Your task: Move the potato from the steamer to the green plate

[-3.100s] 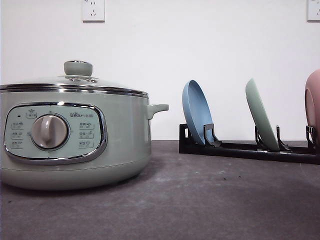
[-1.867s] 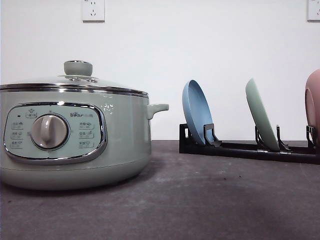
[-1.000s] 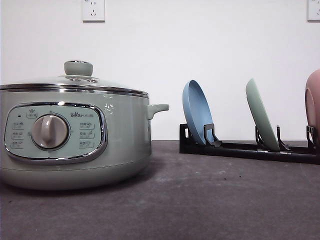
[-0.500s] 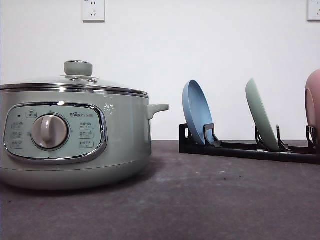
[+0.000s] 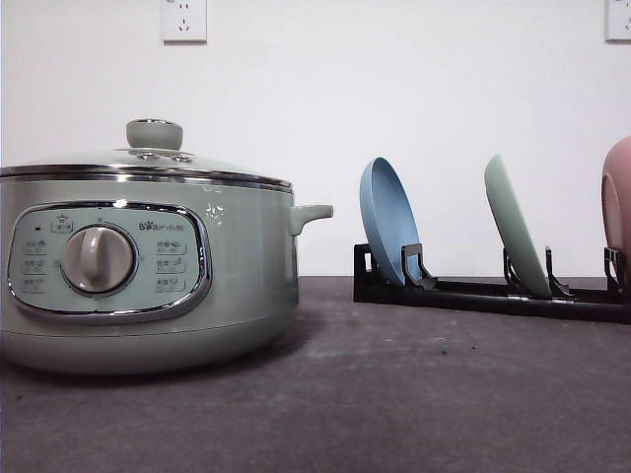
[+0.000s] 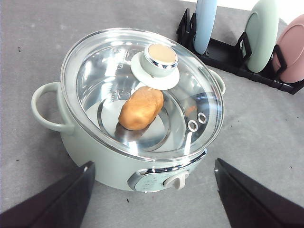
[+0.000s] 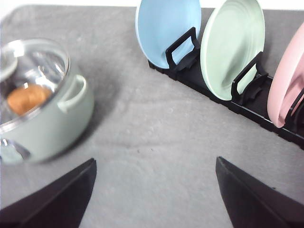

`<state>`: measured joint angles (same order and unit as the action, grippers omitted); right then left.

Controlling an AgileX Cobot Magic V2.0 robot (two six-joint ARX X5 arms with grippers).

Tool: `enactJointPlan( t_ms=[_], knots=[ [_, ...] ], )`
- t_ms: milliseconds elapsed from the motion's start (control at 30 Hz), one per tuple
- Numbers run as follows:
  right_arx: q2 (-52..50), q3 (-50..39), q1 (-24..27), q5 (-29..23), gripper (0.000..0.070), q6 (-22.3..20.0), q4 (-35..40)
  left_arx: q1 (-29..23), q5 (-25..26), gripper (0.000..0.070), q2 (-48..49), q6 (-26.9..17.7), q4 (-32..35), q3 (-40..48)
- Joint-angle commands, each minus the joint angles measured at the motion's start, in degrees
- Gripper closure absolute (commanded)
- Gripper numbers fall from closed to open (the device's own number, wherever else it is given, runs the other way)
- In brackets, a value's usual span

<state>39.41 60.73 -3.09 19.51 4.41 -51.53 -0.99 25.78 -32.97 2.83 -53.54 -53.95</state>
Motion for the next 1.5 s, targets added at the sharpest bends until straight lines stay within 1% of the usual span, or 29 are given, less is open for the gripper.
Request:
enactJointPlan(
  t_ms=[0,167,400,700,967,1167,1300,1467],
  knots=[
    [2.7,2.2,-0.2,0.0,0.0193,2.5,1.7,0.0,0.3,0.0185,-0.3,-0.7,0.8,-1.0],
    [11.8,9.3,-0.2,0.0,0.0193,3.2,4.3,0.0,0.3,0.0185,-0.3,-0.7,0.8,-1.0],
    [27.3,19.8,-0.2,0.0,0.0194,4.0,7.7,0.0,0.3,0.0185,-0.3,-0.7,0.8,-1.0],
    [45.2,29.9,-0.2,0.0,0.0194,4.3,11.1,0.0,0.3,0.0185,-0.3,-0.7,0.8,-1.0],
    [55.0,34.0,-0.2,-0.5,0.0194,5.4,15.5,0.0,0.3,0.0185,-0.3,-0.7,0.8,-1.0],
    [59.2,34.0,-0.2,-2.1,0.0196,5.9,19.6,0.0,0.3,0.0185,-0.3,-0.7,0.8,-1.0],
    [61.6,34.0,-0.2,-3.1,0.0222,6.2,21.1,0.0,0.3,0.0185,-0.3,-0.7,0.8,-1.0],
    [64.4,34.0,-0.2,-3.1,0.0223,6.9,22.0,0.0,0.3,0.0185,-0.3,-0.7,0.8,-1.0]
  ],
)
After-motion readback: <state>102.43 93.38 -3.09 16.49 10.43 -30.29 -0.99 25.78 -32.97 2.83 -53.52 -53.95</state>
